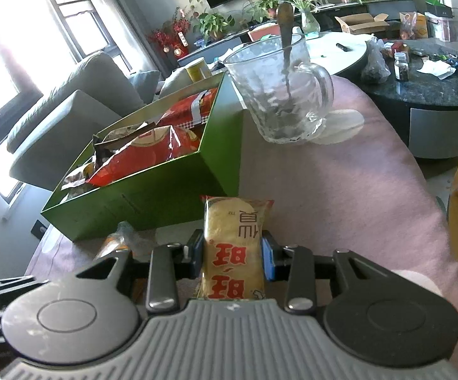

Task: Organize snacks
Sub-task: 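Move the left tool to the orange bread packet while the right tool holds the yellow packet, then close the left tool on the orange bread packet and lift it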

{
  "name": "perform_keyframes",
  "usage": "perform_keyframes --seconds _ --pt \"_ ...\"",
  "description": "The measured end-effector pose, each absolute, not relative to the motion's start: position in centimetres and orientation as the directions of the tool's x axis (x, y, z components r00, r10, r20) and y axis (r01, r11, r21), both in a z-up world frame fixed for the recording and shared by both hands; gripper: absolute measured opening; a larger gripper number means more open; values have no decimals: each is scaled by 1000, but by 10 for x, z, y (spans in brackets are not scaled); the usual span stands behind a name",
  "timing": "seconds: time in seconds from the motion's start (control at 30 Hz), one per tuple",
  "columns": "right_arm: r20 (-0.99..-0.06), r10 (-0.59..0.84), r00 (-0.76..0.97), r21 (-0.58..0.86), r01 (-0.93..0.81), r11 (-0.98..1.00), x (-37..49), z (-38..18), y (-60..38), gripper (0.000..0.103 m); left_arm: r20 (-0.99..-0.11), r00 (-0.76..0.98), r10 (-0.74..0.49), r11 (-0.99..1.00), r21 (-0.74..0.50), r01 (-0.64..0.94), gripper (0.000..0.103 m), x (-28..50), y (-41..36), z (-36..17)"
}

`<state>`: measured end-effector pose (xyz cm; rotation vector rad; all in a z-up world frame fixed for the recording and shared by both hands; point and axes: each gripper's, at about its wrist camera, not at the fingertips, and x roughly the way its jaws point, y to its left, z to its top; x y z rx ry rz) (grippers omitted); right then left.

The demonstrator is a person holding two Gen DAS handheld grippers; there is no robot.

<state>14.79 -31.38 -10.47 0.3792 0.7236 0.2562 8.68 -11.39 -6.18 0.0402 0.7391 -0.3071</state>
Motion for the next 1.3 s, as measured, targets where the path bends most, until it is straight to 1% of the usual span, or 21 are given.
perform_keyframes --seconds 0.07,0.13,0.23,0.33,0.4,0.53,0.63,0.7,0.8,0.83,0.93,1.07,1.3 --pt "-596 354 721 418 -98 903 148 -105 -313 40 -640 735 -225 961 -24 274 67 84 -111 -54" --pt "-599 354 718 414 -100 905 148 -106 -311 40 -622 755 -206 965 -3 261 68 87 -110 -51" --pt "-598 357 718 412 -107 905 147 -105 -310 40 -629 757 -175 972 11 233 68 95 -107 -54" --pt "-595 356 721 412 -107 905 146 -105 -311 40 -648 753 -116 980 49 193 68 102 -102 -64" --pt "-595 356 721 413 -106 904 147 -105 -311 40 -659 747 -89 985 54 165 68 106 -99 -69" --pt "-594 356 721 410 -110 905 147 -105 -311 40 -655 740 -151 982 -13 189 68 104 -98 -64" --pt "-595 358 720 407 -114 906 147 -105 -310 41 -634 753 -179 967 27 252 68 96 -117 -62" --pt "-594 357 721 408 -113 906 147 -105 -310 41 -618 759 -205 956 41 292 73 89 -130 -63" --pt "-588 352 728 414 -103 904 146 -104 -312 41 -662 694 -284 923 8 385 74 83 -144 -66" --pt "-587 351 730 416 -100 904 146 -104 -312 41 -662 688 -296 918 2 397 74 80 -147 -68" --pt "-584 345 735 415 -95 905 145 -103 -314 41 -655 700 -285 919 20 393 73 76 -151 -70" --pt "-579 349 736 416 -101 904 145 -102 -314 41 -667 681 -301 919 -14 393 73 81 -153 -70" --pt "-576 347 740 418 -99 903 144 -101 -316 41 -682 660 -314 902 3 432 73 84 -168 -76"
